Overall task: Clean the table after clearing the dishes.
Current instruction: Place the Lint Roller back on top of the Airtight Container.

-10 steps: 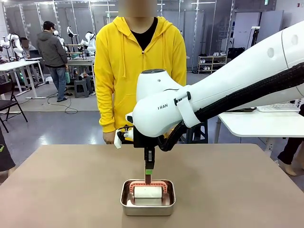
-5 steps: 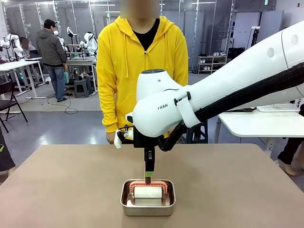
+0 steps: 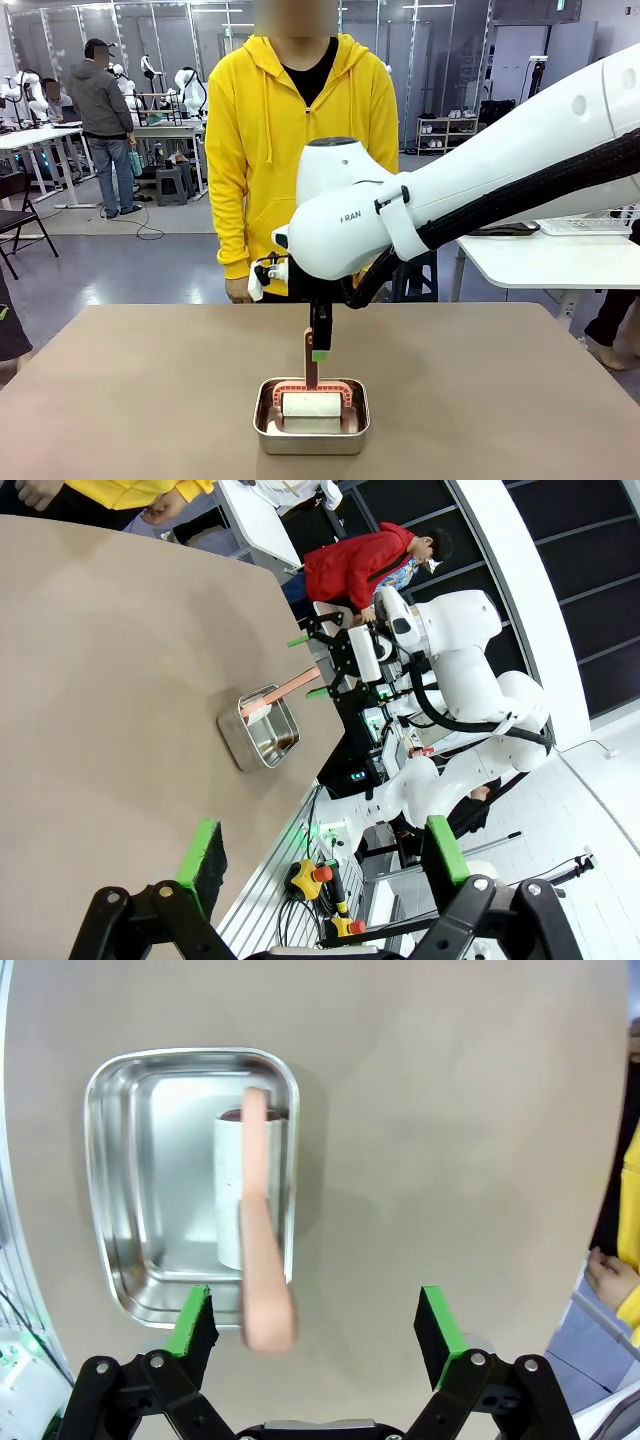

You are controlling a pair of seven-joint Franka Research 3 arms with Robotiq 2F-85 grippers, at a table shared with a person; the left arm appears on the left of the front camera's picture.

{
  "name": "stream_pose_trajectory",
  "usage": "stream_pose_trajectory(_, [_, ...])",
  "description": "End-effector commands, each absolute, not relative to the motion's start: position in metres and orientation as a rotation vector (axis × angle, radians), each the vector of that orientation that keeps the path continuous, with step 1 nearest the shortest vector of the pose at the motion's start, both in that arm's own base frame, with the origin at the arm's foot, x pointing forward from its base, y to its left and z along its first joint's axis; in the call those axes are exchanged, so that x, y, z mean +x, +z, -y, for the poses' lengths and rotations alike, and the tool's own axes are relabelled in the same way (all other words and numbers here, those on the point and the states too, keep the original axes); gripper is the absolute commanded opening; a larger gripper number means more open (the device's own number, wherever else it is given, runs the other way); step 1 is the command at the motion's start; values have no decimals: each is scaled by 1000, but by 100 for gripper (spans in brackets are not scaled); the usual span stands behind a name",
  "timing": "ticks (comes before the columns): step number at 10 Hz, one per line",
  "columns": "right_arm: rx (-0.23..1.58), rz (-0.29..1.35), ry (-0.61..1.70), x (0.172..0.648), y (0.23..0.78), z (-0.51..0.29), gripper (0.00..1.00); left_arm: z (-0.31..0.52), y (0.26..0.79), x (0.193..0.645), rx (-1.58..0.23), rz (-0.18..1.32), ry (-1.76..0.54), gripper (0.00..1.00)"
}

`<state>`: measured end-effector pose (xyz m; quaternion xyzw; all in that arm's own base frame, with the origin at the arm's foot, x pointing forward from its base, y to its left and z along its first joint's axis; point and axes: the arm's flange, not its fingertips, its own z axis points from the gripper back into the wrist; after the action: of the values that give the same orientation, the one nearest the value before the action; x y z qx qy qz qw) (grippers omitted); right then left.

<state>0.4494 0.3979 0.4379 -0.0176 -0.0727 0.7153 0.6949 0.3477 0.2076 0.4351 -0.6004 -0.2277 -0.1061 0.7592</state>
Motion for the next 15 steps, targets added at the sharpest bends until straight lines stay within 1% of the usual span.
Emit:
stream_pose_trajectory(1, [-31,207,1624,444,438,-388,100,-208,439,343,-1303,494,-233,100])
stream_pose_trajectory(4, [-35,216,1632,444,446,-386,100,-208,439,343,-1303,494,-233,100])
stream_pose_trajectory(5, [-48,201,1597,454,446,-394,100,-208,439,343,-1303,494,-233,100])
stream_pose_trajectory(15, [-48,201,1597,454,446,-394,100,-208,439,343,-1303,494,-233,100])
